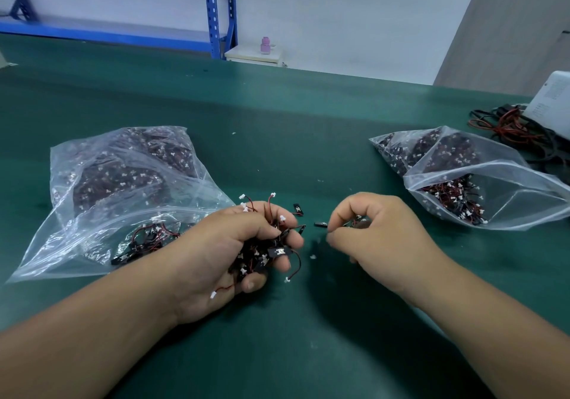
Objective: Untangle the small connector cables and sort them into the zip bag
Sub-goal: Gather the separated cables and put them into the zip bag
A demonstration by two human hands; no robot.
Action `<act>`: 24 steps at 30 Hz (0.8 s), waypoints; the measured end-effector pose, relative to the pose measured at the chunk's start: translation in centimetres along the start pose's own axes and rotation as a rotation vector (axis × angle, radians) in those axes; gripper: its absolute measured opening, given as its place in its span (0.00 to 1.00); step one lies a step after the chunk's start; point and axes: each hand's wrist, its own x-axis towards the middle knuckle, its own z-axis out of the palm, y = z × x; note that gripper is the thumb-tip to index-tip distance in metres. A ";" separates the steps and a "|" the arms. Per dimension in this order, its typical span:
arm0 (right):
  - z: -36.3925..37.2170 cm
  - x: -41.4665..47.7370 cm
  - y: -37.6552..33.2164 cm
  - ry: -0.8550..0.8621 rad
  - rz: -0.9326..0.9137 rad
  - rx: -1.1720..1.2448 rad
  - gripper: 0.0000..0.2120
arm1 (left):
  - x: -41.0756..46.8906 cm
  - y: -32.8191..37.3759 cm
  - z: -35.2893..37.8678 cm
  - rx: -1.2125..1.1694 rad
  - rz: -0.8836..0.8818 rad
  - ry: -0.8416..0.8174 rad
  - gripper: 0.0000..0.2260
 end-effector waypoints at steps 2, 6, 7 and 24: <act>-0.1 -0.1 0.0 0.016 -0.053 -0.037 0.08 | -0.3 0.2 0.1 0.007 -0.001 -0.022 0.11; 0.3 -0.8 -0.8 -0.082 -0.172 0.111 0.06 | -0.8 0.5 0.7 0.023 0.015 -0.041 0.10; 0.5 -1.0 -1.0 -0.119 -0.193 0.125 0.06 | -0.8 0.6 0.8 0.021 0.015 -0.045 0.10; -1.4 0.3 -1.4 0.094 -0.046 0.479 0.06 | -0.7 0.4 1.0 0.015 -0.022 0.061 0.07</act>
